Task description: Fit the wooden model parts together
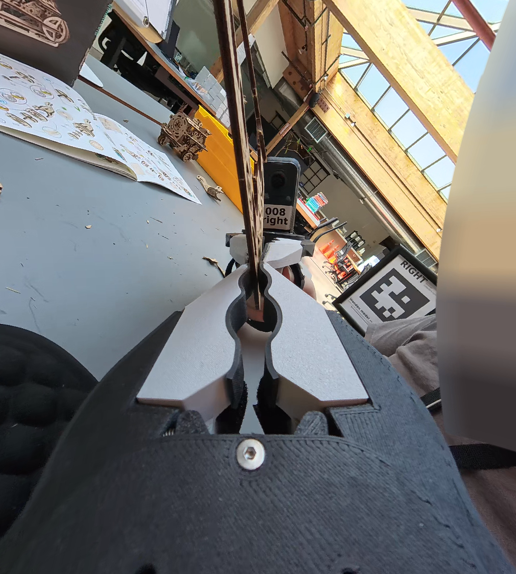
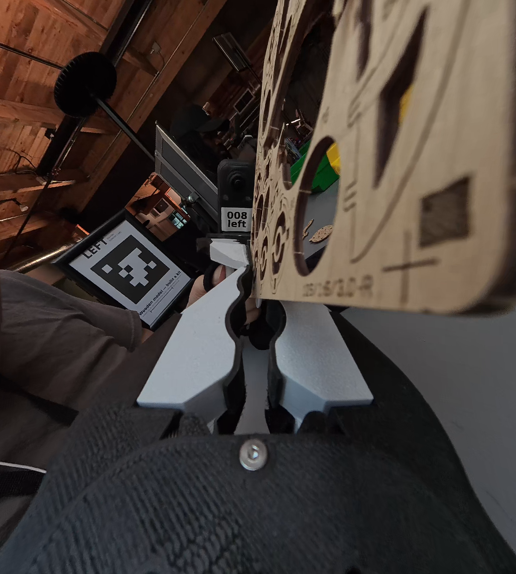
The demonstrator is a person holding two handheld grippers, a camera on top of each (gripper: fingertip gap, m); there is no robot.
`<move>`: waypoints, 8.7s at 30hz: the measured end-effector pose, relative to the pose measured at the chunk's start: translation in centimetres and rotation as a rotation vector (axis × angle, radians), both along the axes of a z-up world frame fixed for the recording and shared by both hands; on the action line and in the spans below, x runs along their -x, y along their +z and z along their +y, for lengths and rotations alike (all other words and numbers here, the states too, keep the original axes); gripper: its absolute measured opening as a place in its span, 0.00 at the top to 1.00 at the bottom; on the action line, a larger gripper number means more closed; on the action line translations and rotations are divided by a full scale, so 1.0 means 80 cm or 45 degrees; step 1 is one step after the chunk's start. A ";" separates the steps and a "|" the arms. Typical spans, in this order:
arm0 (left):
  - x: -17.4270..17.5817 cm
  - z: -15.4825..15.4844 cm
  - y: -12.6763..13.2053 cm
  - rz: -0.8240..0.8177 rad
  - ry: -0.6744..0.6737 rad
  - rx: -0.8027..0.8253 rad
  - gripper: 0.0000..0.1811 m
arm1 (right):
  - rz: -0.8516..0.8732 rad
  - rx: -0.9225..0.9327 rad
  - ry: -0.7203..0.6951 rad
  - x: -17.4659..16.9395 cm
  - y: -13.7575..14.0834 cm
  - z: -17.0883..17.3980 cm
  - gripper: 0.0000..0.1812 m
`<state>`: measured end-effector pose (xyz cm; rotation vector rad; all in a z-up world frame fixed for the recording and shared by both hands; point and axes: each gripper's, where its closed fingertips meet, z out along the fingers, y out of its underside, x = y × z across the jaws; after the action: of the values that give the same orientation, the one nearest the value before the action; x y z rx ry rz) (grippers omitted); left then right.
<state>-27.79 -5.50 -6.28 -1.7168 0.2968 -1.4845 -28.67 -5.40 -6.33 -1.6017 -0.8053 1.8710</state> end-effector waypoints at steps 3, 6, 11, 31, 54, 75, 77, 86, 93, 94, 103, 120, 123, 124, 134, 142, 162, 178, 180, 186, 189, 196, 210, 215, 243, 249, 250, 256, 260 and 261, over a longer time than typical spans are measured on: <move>-0.001 -0.001 0.000 -0.017 -0.009 0.016 1.00 | -0.012 -0.006 0.011 -0.001 0.000 -0.001 0.98; -0.001 -0.002 0.003 -0.048 -0.029 0.019 1.00 | 0.009 0.020 0.026 -0.002 0.003 -0.003 1.00; -0.001 -0.005 0.008 -0.028 -0.040 -0.025 0.98 | 0.076 0.096 0.040 -0.002 0.007 -0.003 1.00; -0.004 -0.005 -0.006 0.096 0.004 0.026 1.00 | 0.019 0.004 -0.004 -0.002 -0.004 -0.002 0.98; 0.000 0.005 -0.001 0.100 0.036 -0.063 1.00 | -0.082 -0.131 -0.169 -0.001 -0.006 0.014 0.85; 0.014 0.013 0.022 -0.188 0.141 -0.004 1.00 | 0.040 -0.020 -0.376 -0.026 0.012 0.034 0.81; 0.009 0.014 0.020 -0.139 0.165 -0.032 1.00 | 0.052 0.021 -0.369 -0.021 0.013 0.035 0.81; -0.004 0.014 0.010 0.048 0.219 -0.113 1.00 | -0.132 -0.062 -0.401 -0.007 0.001 0.033 0.94; 0.030 0.025 0.020 0.037 0.321 -0.129 1.00 | -0.122 -0.076 -0.366 -0.027 -0.001 0.035 0.84; 0.042 0.027 0.025 0.030 0.348 -0.135 1.00 | -0.148 -0.096 -0.362 -0.035 -0.004 0.037 0.84; 0.085 0.027 0.045 -0.032 0.402 -0.154 1.00 | -0.878 -0.710 -0.104 -0.062 -0.077 0.068 0.81; 0.101 0.023 0.040 -0.061 0.387 -0.139 1.00 | -0.983 -0.739 -0.117 -0.041 -0.115 0.074 0.99; 0.104 0.026 0.039 -0.066 0.386 -0.125 1.00 | -0.915 -0.686 -0.146 -0.043 -0.108 0.067 0.96; 0.104 0.027 0.039 -0.063 0.384 -0.125 1.00 | -0.897 -0.665 -0.159 -0.043 -0.106 0.067 0.91; 0.100 0.026 0.044 -0.045 0.362 -0.136 1.00 | -0.989 -0.635 -0.041 -0.042 -0.127 0.051 0.76; 0.102 0.030 0.042 -0.043 0.368 -0.125 1.00 | -1.023 -0.750 -0.051 -0.041 -0.129 0.054 0.90; 0.110 0.036 0.027 -0.004 0.374 -0.098 1.00 | -0.910 -0.769 -0.178 -0.025 -0.103 0.076 0.94; 0.100 0.036 0.020 0.029 0.287 -0.068 0.99 | -0.689 -0.826 -0.298 -0.031 -0.058 0.080 0.96; 0.100 0.036 0.020 0.028 0.280 -0.064 1.00 | -0.594 -0.741 -0.361 -0.040 -0.042 0.089 0.94; 0.123 0.033 0.027 0.102 0.338 -0.109 1.00 | -0.421 -0.627 -0.617 -0.103 0.007 0.128 0.91; 0.138 0.031 0.034 0.117 0.376 -0.128 1.00 | -0.481 -0.622 -0.592 -0.111 0.008 0.135 0.86; 0.152 0.027 0.041 0.086 0.410 -0.145 1.00 | -0.629 -0.648 -0.352 -0.063 -0.039 0.104 0.80; 0.151 0.029 0.044 0.065 0.393 -0.148 1.00 | -1.013 -0.743 -0.093 -0.020 -0.130 0.073 0.73; 0.151 0.030 0.042 0.064 0.386 -0.143 1.00 | -1.033 -0.792 -0.102 -0.019 -0.131 0.075 0.75; 0.151 0.031 0.040 0.033 0.392 -0.133 1.00 | -1.053 -0.912 -0.103 -0.009 -0.124 0.079 0.85; 0.149 0.032 0.039 0.026 0.386 -0.131 1.00 | -1.067 -0.838 -0.161 0.017 -0.116 0.117 0.85; 0.148 0.032 0.039 0.024 0.384 -0.132 1.00 | -1.068 -0.826 -0.161 0.022 -0.119 0.121 0.85; 0.150 0.028 0.038 0.027 0.386 -0.128 1.00 | -1.083 -0.764 -0.174 0.035 -0.131 0.130 0.84; 0.151 0.024 0.039 0.022 0.378 -0.129 1.00 | -0.980 -0.771 -0.219 0.018 -0.103 0.123 0.80; 0.149 0.023 0.037 0.026 0.370 -0.128 1.00 | -0.935 -0.774 -0.241 0.011 -0.091 0.118 0.80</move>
<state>-39.74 -3.70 -3.28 -1.6192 0.1230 -1.2206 -29.52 4.07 -13.61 -1.8431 -1.3059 0.7495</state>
